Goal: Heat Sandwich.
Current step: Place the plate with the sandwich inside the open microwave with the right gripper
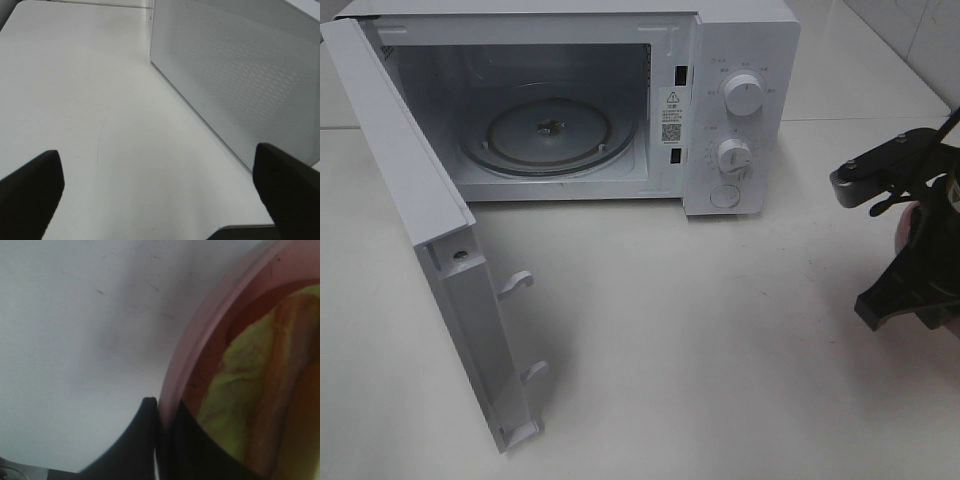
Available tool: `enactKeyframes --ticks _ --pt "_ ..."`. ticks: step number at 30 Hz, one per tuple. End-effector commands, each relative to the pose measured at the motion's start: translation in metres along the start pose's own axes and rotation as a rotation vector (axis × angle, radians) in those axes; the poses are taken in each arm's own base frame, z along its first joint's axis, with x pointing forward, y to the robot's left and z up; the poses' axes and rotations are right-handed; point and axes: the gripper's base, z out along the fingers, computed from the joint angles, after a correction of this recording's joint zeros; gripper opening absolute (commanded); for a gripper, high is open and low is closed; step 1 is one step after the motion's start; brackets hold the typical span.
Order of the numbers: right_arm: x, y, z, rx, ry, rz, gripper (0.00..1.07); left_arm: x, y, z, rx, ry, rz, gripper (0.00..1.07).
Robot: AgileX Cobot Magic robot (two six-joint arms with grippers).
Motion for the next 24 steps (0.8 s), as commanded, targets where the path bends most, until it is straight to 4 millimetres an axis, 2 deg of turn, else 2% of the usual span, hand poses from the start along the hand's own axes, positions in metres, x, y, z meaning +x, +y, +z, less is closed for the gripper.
enactKeyframes --ticks 1,10,24 --pt "0.001 0.008 -0.005 0.031 -0.007 -0.085 0.00 0.001 -0.001 -0.002 0.004 -0.030 -0.003 0.98" --pt "0.003 0.034 -0.014 0.039 -0.043 -0.227 0.00 0.001 -0.001 -0.002 0.004 -0.030 -0.003 0.98" --pt "0.012 0.051 -0.037 0.079 -0.134 -0.416 0.00 0.001 -0.001 -0.002 0.004 -0.030 -0.003 0.98"
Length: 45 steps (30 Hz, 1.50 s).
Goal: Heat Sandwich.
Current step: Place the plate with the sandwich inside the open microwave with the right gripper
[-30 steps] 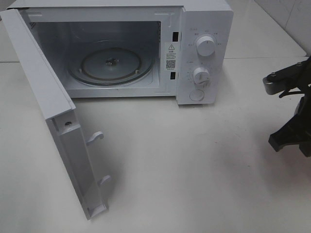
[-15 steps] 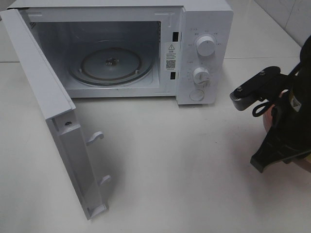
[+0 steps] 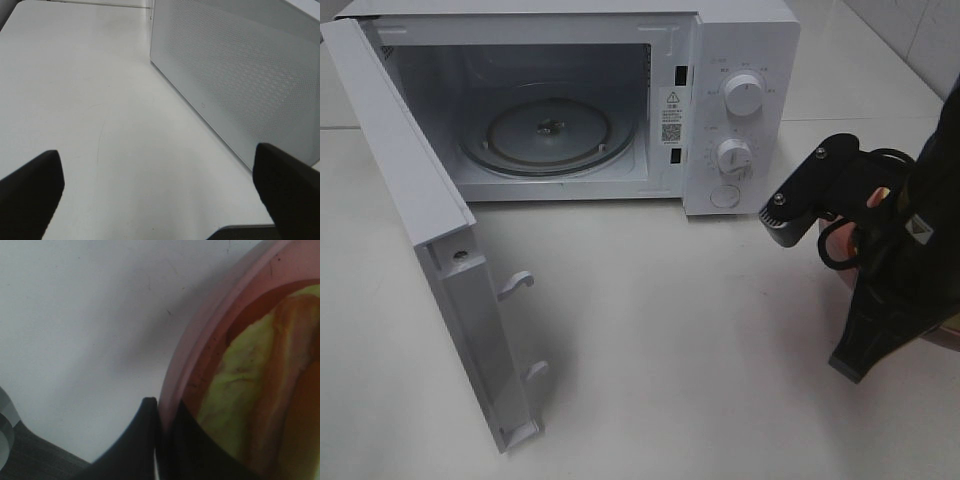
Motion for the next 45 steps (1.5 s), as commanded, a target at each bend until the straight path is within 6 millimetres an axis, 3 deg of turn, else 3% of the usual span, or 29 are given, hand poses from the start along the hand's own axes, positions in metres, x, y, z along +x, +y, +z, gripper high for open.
enactKeyframes --ticks 1,23,45 --pt "0.002 0.000 -0.006 0.031 -0.019 -0.081 0.00 0.001 -0.001 -0.002 0.004 -0.030 -0.003 0.98" --pt "0.012 -0.007 -0.029 0.054 -0.121 -0.425 0.00 0.001 0.000 -0.002 0.003 -0.029 -0.003 0.98" --pt "0.009 -0.002 -0.031 0.045 -0.183 -0.814 0.00 0.001 0.000 -0.002 0.003 -0.029 -0.003 0.98"
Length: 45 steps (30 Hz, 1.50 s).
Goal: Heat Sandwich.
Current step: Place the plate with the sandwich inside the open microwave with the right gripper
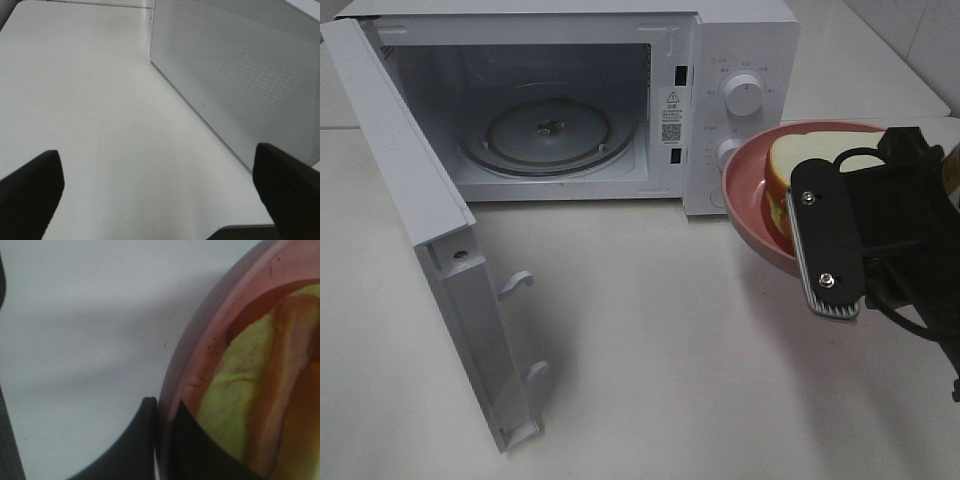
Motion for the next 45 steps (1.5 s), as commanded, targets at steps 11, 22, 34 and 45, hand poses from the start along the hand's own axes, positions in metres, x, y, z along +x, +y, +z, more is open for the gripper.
enactKeyframes --ticks 11,22,34,45 --pt "-0.010 0.001 -0.003 0.018 -0.124 -0.234 0.00 0.001 0.000 -0.002 0.003 -0.029 -0.003 0.98" --pt "-0.014 0.003 -0.003 0.018 -0.171 -0.436 0.02 0.001 0.000 -0.002 0.003 -0.029 -0.003 0.98" --pt "-0.016 0.006 -0.004 0.017 -0.197 -0.608 0.04 0.001 0.000 -0.002 0.003 -0.029 -0.003 0.98" --pt "-0.020 0.007 -0.004 0.022 -0.246 -0.646 0.03 0.001 0.000 -0.002 0.003 -0.029 -0.003 0.98"
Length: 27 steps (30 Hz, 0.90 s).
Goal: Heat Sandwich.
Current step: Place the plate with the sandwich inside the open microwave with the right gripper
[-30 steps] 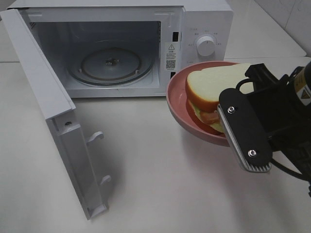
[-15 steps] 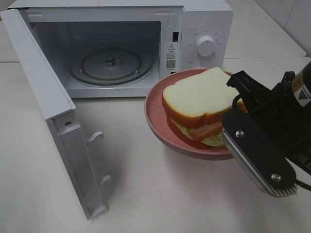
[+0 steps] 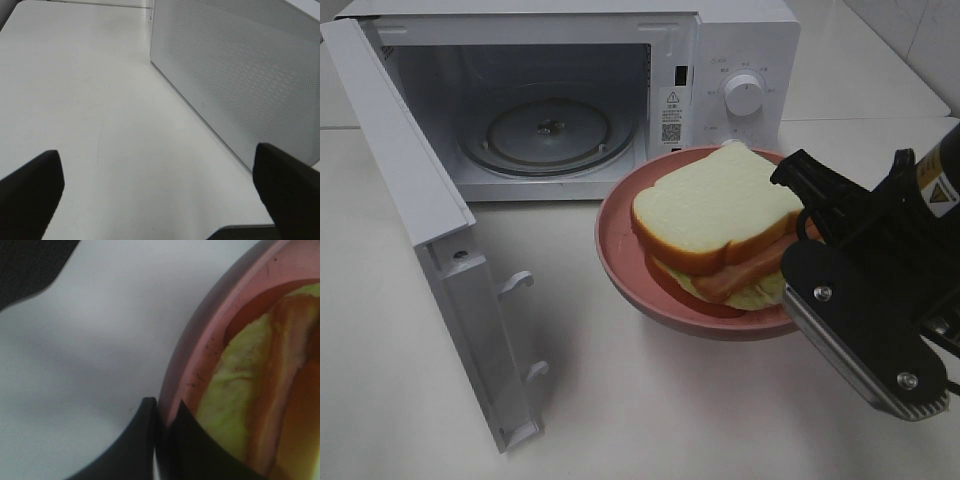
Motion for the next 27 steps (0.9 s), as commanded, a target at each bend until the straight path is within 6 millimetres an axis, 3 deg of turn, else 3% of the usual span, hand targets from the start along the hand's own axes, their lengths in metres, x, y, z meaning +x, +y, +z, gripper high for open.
enactKeyframes --ticks 1,27 --pt "-0.002 -0.001 -0.001 0.026 -0.019 -0.013 0.03 0.001 0.000 -0.002 0.003 -0.029 -0.003 0.98" --pt "-0.010 -0.025 0.043 0.066 -0.038 -0.064 0.03 0.001 0.000 -0.002 0.003 -0.029 -0.003 0.98"
